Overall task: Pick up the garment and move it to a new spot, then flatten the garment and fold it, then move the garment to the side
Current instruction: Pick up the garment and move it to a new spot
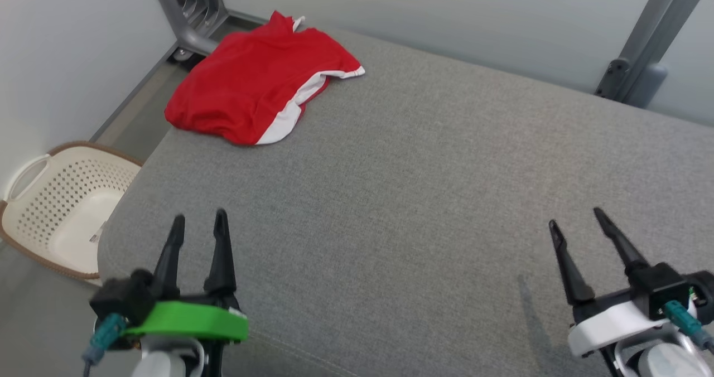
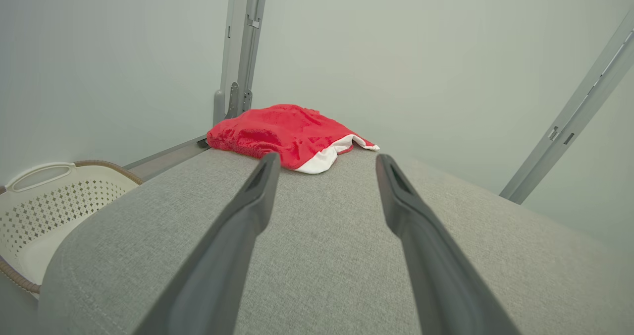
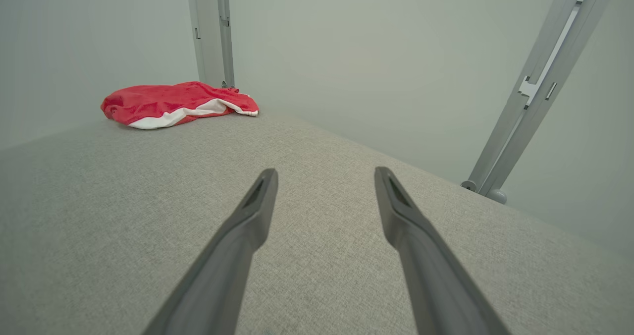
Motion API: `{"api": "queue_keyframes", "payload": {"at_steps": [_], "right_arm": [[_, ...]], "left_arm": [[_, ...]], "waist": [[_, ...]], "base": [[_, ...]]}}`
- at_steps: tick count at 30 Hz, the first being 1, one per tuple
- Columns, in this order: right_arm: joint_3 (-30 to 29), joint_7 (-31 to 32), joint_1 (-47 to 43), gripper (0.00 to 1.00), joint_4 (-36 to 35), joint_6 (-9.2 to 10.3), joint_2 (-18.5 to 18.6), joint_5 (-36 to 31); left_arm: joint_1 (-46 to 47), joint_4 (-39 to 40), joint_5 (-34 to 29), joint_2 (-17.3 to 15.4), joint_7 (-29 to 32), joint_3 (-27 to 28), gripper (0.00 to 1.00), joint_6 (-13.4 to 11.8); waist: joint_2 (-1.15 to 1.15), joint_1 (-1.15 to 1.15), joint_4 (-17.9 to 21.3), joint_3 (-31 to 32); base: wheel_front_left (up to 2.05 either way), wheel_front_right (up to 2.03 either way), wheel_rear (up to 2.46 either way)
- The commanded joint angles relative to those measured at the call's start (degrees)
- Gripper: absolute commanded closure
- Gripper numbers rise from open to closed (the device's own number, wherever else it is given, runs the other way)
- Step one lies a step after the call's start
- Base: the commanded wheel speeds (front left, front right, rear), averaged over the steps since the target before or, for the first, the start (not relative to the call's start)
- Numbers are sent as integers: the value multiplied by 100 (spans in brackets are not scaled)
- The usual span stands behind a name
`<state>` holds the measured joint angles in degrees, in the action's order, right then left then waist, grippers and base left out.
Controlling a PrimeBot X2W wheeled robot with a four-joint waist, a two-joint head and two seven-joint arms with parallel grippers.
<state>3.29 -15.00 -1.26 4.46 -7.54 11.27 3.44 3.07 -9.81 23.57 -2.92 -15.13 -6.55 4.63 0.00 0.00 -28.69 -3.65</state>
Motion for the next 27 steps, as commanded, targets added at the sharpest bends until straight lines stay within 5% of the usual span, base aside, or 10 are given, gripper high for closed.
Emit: {"api": "queue_keyframes", "payload": {"at_steps": [1,13,22,27], "right_arm": [[-62,-25,181,0,-76,10,198,-33],[-591,-24,1126,0,-690,11,1221,-116],[-364,262,1315,0,-994,11,1397,-100],[-281,465,1215,0,-1085,12,1430,-45]], "left_arm": [[409,-86,224,4,1,-4,0,45],[3612,-2566,1162,-241,258,-111,0,287],[5135,-4655,1730,-592,510,16,0,284],[5518,-5488,1642,-803,357,48,0,27]], "waist": [[0,0,192,-1245],[0,0,465,-3561],[0,0,654,-3910],[0,0,724,-3849]], "base": [[0,0,0],[0,0,0],[0,0,0],[0,0,0]]}}
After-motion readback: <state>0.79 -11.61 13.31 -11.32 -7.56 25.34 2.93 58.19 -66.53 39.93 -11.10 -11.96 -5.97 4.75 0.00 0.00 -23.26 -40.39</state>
